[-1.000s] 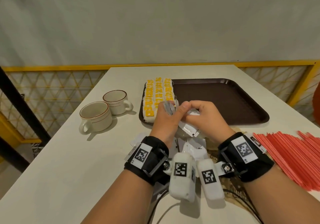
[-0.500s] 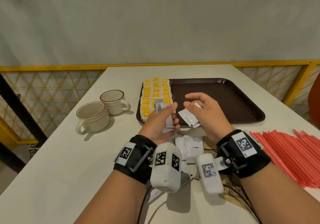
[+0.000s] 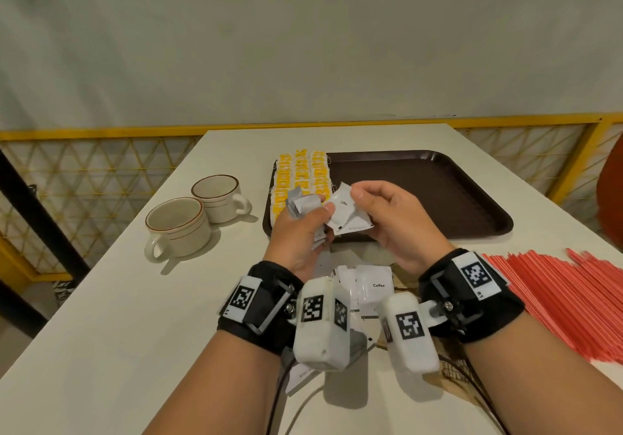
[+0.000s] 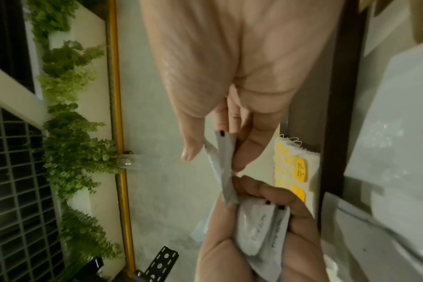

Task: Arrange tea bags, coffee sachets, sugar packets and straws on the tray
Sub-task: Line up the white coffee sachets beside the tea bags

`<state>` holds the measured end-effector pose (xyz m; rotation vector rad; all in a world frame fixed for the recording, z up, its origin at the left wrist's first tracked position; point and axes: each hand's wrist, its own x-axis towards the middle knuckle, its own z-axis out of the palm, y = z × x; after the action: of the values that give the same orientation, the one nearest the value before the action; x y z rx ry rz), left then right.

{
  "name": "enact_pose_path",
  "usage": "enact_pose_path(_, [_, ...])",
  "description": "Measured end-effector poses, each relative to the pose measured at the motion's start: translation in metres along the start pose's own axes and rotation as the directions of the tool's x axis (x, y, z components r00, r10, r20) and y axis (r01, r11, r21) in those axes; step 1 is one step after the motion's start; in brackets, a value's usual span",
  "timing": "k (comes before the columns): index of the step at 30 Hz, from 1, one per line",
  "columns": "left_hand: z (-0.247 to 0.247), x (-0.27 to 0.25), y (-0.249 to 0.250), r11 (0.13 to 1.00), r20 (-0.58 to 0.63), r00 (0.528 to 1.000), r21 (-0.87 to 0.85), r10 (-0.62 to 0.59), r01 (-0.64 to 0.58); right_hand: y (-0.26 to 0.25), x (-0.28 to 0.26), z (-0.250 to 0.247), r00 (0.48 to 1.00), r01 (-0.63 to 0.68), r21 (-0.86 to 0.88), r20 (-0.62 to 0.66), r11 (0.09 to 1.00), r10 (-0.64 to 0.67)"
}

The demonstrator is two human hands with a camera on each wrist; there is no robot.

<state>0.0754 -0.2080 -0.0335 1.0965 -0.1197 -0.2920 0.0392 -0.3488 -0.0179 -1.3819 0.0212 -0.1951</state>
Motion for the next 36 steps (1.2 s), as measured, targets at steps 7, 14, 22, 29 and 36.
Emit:
enact_pose_path(7, [0.001, -0.001, 0.000, 1.000, 0.035, 0.999, -0.008, 0.011, -0.011, -0.002, -0.001, -0.001, 0.999, -0.048, 0.070, 0.005, 0.996, 0.048])
enact_pose_path(14, [-0.002, -0.001, 0.006, 0.992, 0.099, 0.988, 0.058, -0.117, 0.111, -0.004, -0.004, -0.004, 0.995, -0.076, -0.072, 0.053, 0.995, 0.079])
enact_pose_path(22, [-0.003, 0.003, 0.003, 0.997, 0.005, 0.999, -0.070, -0.043, 0.043, -0.002, -0.001, -0.004, 0.989, -0.133, -0.022, 0.055, 0.991, 0.134])
enact_pose_path(29, [-0.005, 0.005, 0.006, 0.982, -0.060, 0.995, -0.175, -0.081, 0.069, -0.004, 0.001, -0.007, 0.992, -0.125, 0.031, -0.018, 0.992, 0.125])
enact_pose_path(36, [-0.003, 0.007, 0.004, 0.961, 0.045, 0.986, -0.218, -0.162, 0.168, -0.011, 0.001, 0.004, 0.995, -0.088, -0.059, 0.048, 0.994, 0.090])
